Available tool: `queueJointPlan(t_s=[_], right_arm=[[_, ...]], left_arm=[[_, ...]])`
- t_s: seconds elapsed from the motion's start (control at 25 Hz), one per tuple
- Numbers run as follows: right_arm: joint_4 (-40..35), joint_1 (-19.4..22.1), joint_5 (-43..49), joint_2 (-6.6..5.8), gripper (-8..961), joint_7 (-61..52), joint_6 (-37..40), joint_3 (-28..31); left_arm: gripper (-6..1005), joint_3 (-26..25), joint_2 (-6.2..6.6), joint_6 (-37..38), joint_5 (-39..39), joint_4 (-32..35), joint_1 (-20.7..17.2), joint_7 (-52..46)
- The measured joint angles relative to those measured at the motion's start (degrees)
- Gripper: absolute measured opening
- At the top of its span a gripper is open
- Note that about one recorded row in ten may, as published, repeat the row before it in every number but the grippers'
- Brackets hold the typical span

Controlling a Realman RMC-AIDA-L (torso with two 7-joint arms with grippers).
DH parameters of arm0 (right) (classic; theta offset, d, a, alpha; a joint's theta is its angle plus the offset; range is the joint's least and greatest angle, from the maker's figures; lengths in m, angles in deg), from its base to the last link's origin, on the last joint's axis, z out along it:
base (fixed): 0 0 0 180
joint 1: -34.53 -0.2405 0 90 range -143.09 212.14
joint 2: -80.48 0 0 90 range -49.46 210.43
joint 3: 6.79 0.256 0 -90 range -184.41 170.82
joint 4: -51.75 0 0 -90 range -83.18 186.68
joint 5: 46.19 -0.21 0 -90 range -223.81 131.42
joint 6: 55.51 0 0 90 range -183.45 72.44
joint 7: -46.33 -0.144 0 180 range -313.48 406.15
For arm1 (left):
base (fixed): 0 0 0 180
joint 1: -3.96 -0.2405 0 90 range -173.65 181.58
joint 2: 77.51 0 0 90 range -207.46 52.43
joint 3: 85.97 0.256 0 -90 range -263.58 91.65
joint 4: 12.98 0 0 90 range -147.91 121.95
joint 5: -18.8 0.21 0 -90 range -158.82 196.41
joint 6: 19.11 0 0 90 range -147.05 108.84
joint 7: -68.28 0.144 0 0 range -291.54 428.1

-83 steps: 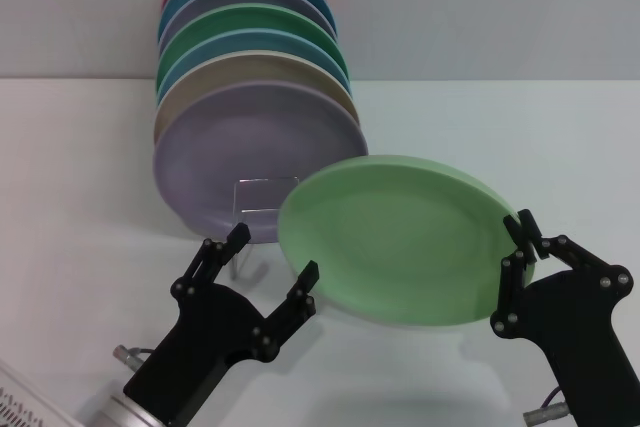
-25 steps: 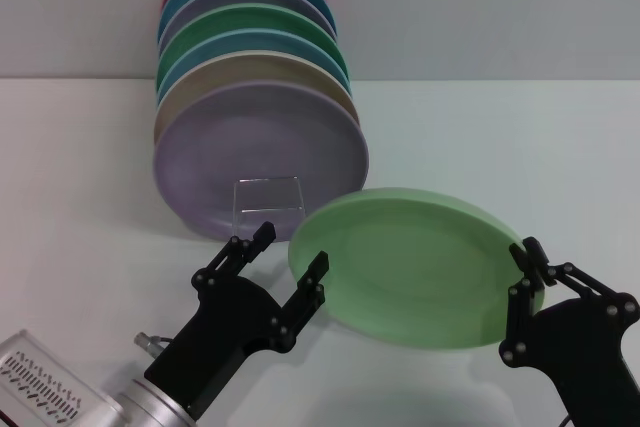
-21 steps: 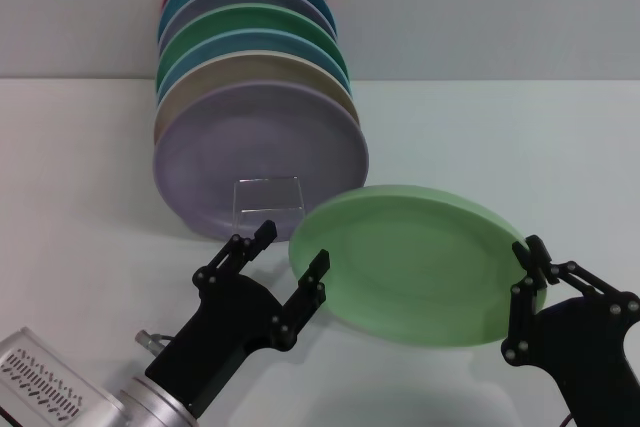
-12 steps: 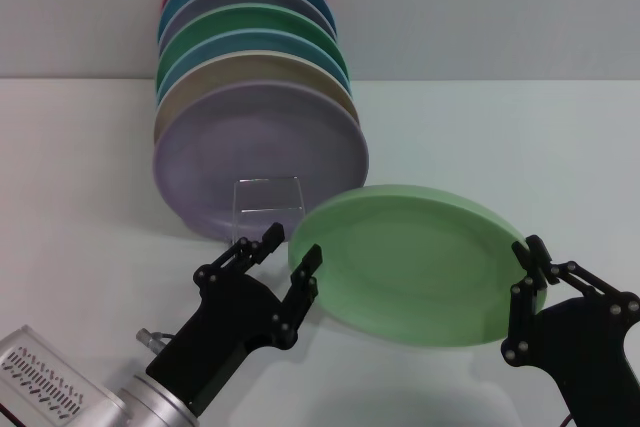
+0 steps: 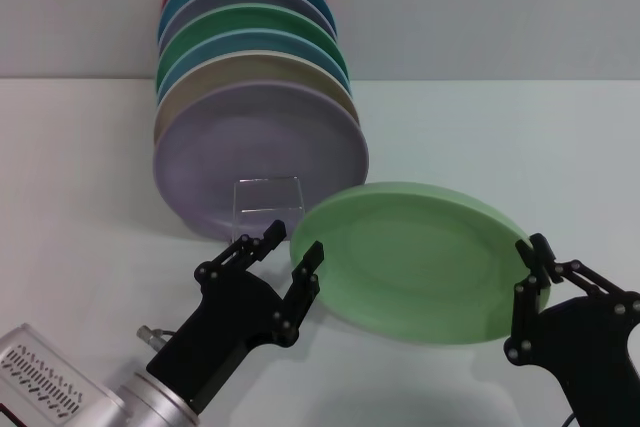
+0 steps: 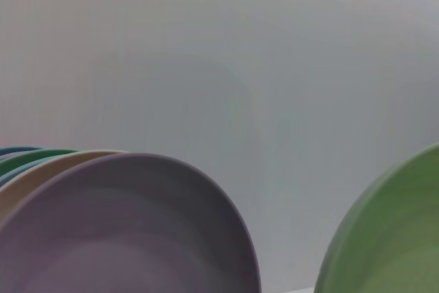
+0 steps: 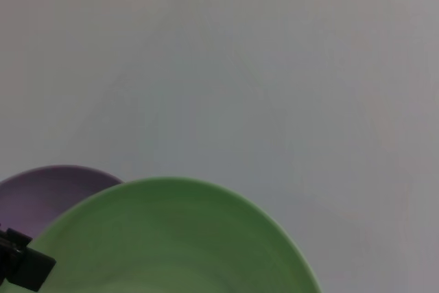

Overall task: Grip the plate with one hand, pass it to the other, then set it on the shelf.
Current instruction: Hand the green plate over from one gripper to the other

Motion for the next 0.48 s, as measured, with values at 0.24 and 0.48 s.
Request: queueJointPlan(t_s=[0.24, 0.48], right_arm=[[0.0, 0.02, 0.18, 0.0, 19, 0.02, 0.0, 0.0], [0.0, 0.02, 0.56, 0.0, 18, 0.04, 0.0, 0.0]], left_arm=[[399, -0.04, 0.0, 0.06, 0.02, 0.08, 0.17, 0.0], [364, -0.05, 0.0, 0.09, 0.12, 0.11, 0.27, 0.0]])
